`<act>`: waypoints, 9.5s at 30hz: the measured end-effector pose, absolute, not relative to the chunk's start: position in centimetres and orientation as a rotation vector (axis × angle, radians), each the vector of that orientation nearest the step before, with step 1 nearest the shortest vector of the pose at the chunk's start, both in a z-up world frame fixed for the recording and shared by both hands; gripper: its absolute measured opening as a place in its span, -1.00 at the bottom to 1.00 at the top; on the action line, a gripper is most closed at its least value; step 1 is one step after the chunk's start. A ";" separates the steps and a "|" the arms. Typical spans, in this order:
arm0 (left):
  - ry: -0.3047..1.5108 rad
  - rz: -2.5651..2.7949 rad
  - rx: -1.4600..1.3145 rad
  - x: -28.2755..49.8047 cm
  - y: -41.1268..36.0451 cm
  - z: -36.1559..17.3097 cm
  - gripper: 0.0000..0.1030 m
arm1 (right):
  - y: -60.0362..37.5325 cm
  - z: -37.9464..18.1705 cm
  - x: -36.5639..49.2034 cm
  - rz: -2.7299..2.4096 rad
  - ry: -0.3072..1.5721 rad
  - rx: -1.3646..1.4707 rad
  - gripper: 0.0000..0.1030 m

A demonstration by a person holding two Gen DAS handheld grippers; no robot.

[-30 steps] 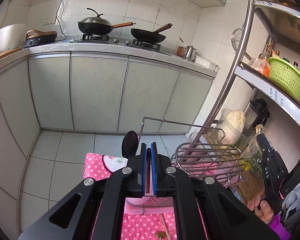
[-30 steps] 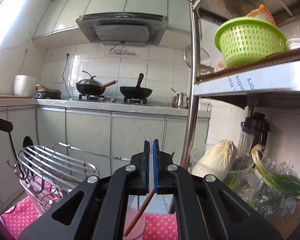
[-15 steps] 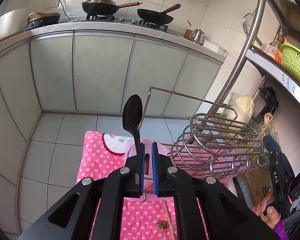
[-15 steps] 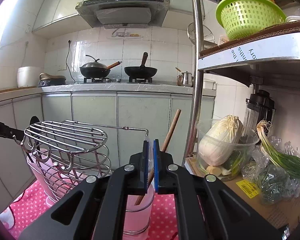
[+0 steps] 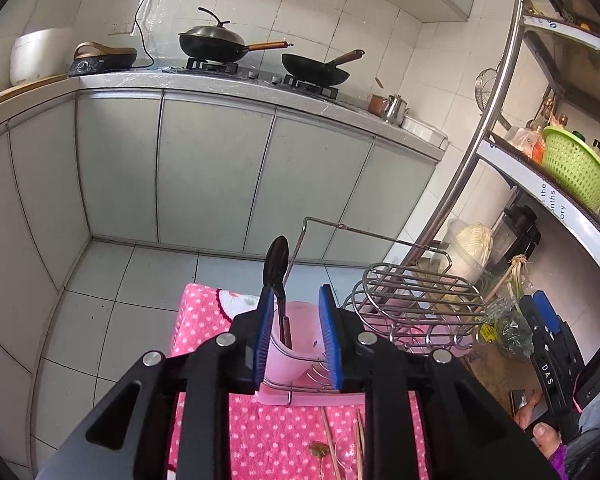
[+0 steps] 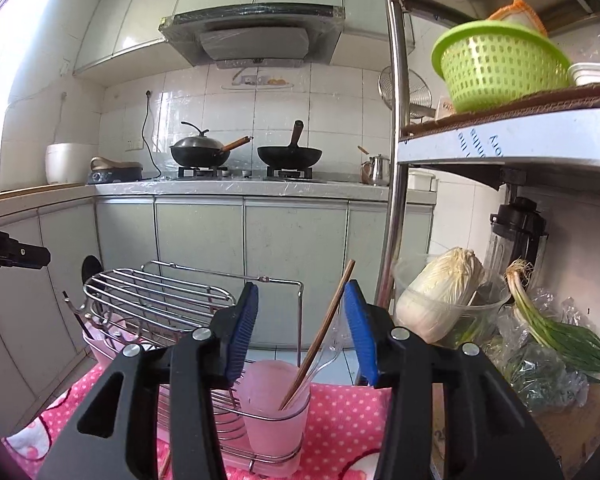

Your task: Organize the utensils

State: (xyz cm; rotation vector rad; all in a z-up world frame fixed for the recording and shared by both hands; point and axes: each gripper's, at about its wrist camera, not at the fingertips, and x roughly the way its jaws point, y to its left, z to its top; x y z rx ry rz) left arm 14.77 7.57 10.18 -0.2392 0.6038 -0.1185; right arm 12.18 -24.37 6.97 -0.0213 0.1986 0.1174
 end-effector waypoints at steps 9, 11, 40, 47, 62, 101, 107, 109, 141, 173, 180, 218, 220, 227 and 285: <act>0.632 -0.182 -0.197 10.6 5.9 9.6 -0.57 | -25.0 6.4 7.5 0.136 0.264 0.016 -0.12; 0.668 -0.203 -0.193 10.2 5.4 8.5 -0.57 | -25.0 5.4 7.0 0.156 0.321 0.027 -0.12; 1.314 -0.230 -0.225 16.0 -0.9 -12.1 -0.65 | -24.4 -8.6 8.6 0.313 0.939 0.233 -0.12; 1.309 -0.197 -0.165 16.4 -2.0 -13.1 -0.67 | -24.5 -9.5 9.2 0.351 0.986 0.301 -0.13; 1.302 -0.197 -0.189 15.8 -3.4 -13.2 -0.95 | -23.1 -10.4 10.0 0.383 1.052 0.293 -0.21; 1.302 -0.132 -0.243 15.1 4.2 -12.7 -0.93 | -21.2 -13.8 12.2 0.219 1.235 0.296 -0.85; 1.348 -0.114 -0.245 15.9 4.8 -12.9 -0.91 | -22.9 -13.1 12.6 0.255 1.232 0.347 -0.52; 1.362 -0.110 -0.253 16.2 4.9 -13.2 -0.91 | -23.2 -12.8 13.1 0.262 1.234 0.345 -0.50; 1.025 -0.168 -0.276 12.2 5.3 -5.1 -0.94 | -26.7 -7.8 10.1 0.268 0.952 0.377 -0.89; 0.607 -0.194 -0.224 7.9 5.5 5.7 -0.95 | -27.6 5.8 6.3 0.257 0.555 0.228 -0.91; 0.548 -0.193 -0.237 8.7 5.7 8.2 -0.95 | -27.8 9.7 7.5 0.261 0.475 0.206 -0.91; 0.445 -0.174 -0.229 17.7 3.8 6.5 -0.93 | -25.6 8.1 16.9 0.234 0.461 0.119 -0.91; 0.453 -0.183 -0.221 17.6 3.9 6.0 -0.93 | -25.4 7.1 16.7 0.238 0.481 0.126 -0.91; 0.505 -0.208 -0.247 18.0 5.7 4.3 -0.93 | -25.4 4.8 16.6 0.234 0.535 0.148 -0.91; 0.800 -0.183 -0.172 16.2 6.4 2.8 -0.57 | -24.7 3.5 11.4 0.313 0.673 0.159 -0.33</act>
